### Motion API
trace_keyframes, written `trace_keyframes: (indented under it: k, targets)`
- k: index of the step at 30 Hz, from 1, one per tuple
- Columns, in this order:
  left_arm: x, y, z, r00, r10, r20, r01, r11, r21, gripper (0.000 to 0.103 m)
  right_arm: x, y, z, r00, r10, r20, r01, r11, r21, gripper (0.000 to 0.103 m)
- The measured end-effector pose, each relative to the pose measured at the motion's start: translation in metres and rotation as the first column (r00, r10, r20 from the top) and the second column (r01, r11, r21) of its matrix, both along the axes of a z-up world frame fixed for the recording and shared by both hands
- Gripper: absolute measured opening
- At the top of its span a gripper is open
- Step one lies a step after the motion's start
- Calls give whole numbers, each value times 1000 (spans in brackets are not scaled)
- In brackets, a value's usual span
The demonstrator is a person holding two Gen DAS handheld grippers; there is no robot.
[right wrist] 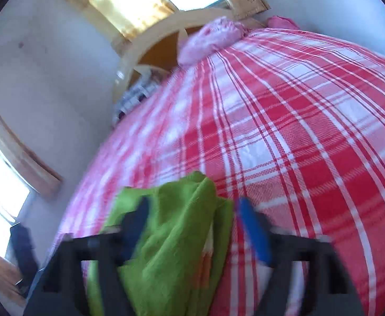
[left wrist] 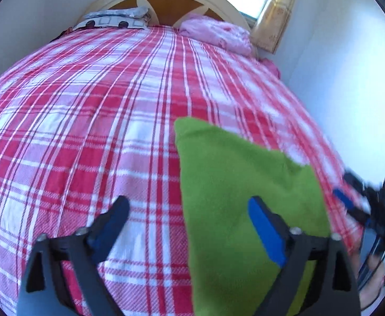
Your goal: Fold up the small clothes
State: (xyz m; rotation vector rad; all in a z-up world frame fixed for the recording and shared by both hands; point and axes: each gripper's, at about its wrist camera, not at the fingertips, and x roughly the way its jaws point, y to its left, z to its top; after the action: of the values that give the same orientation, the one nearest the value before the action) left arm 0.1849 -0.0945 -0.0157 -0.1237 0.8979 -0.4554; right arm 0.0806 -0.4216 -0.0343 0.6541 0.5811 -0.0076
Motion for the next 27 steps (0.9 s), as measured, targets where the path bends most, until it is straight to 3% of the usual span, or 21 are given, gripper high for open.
trace_keyframes:
  k: [4, 7, 9, 11, 13, 14, 16, 18, 27]
  targets:
    - [14, -20, -12, 994, -50, -95, 46, 998, -43, 99, -5, 8, -7, 996, 82, -45, -81, 996, 33, 82]
    - [15, -40, -36, 983, -68, -171, 72, 997, 20, 97, 6, 26, -24, 984, 142, -112, -144, 990, -9, 82]
    - [15, -40, -47, 978, -66, -197, 65, 998, -14, 97, 14, 40, -40, 969, 186, -163, -191, 981, -17, 82]
    - [14, -37, -50, 981, -56, -187, 49, 998, -40, 97, 17, 56, -48, 968, 187, -170, -207, 972, -110, 82]
    - [12, -42, -50, 984, -60, -167, 57, 998, -17, 97, 22, 65, -47, 962, 187, -197, -220, 962, -161, 82]
    - [11, -44, -51, 986, -60, -155, 60, 998, -7, 96, 23, 66, -47, 961, 192, -198, -225, 961, -159, 81]
    - [9, -48, -52, 990, -66, -128, 67, 998, 2, 92, 24, 68, -48, 959, 207, -196, -239, 958, -157, 66]
    - [7, -53, -51, 990, -82, -111, 83, 997, 0, 83, 25, 70, -49, 952, 232, -198, -264, 952, -154, 57]
    - [2, -54, -47, 995, -89, -55, 89, 996, 6, 63, 23, 81, -47, 963, 195, -188, -234, 947, -218, 48]
